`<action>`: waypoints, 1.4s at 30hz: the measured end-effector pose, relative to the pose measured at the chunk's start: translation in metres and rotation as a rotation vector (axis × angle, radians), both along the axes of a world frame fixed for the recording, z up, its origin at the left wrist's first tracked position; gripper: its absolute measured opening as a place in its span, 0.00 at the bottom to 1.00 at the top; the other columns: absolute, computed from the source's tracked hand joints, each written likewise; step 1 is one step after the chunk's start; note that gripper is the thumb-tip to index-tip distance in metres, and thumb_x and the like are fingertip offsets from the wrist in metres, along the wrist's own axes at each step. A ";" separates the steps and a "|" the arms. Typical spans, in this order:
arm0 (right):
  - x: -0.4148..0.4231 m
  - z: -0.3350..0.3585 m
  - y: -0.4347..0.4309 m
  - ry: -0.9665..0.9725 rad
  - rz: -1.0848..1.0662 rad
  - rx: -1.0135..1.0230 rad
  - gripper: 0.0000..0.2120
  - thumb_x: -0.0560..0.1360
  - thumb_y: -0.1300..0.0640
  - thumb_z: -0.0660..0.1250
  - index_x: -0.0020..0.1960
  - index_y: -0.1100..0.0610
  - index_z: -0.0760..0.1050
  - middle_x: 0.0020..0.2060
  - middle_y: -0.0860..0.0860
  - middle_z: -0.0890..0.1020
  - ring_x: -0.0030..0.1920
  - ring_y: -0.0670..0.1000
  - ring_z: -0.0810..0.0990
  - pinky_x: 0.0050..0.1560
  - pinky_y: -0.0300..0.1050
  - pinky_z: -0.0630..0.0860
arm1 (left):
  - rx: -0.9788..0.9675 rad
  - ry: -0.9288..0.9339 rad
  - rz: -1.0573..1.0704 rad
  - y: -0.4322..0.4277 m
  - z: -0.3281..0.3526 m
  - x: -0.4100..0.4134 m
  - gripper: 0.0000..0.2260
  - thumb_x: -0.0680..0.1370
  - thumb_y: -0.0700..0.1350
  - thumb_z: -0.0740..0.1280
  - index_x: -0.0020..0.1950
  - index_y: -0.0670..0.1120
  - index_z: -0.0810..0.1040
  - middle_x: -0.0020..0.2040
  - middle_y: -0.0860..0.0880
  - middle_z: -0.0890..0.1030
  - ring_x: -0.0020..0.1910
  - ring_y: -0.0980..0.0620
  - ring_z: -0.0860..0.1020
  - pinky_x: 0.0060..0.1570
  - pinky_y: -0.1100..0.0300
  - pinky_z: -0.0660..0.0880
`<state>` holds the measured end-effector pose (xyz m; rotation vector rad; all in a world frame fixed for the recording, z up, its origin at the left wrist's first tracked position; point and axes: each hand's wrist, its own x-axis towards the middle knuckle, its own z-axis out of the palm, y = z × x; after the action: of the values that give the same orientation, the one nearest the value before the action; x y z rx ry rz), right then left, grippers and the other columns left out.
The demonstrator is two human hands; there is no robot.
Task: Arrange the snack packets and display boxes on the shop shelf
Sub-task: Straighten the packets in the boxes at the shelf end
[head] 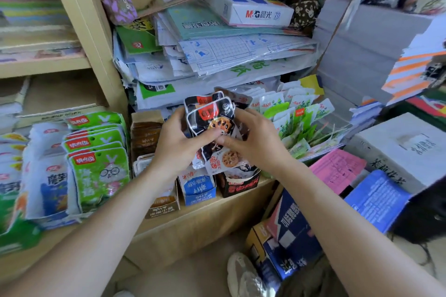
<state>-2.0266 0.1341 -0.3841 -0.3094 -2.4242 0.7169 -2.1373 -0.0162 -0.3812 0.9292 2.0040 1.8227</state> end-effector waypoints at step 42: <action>-0.037 0.006 0.031 -0.770 0.078 0.299 0.42 0.70 0.44 0.75 0.78 0.56 0.61 0.52 0.54 0.82 0.56 0.55 0.80 0.59 0.49 0.75 | 0.166 -0.110 0.116 -0.039 0.001 -0.040 0.17 0.72 0.43 0.79 0.56 0.54 0.78 0.52 0.55 0.86 0.53 0.56 0.83 0.60 0.49 0.78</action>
<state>-2.0639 0.1647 -0.3783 -0.4267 -3.2336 0.2680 -2.1772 -0.0556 -0.3801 0.7515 1.8995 2.0811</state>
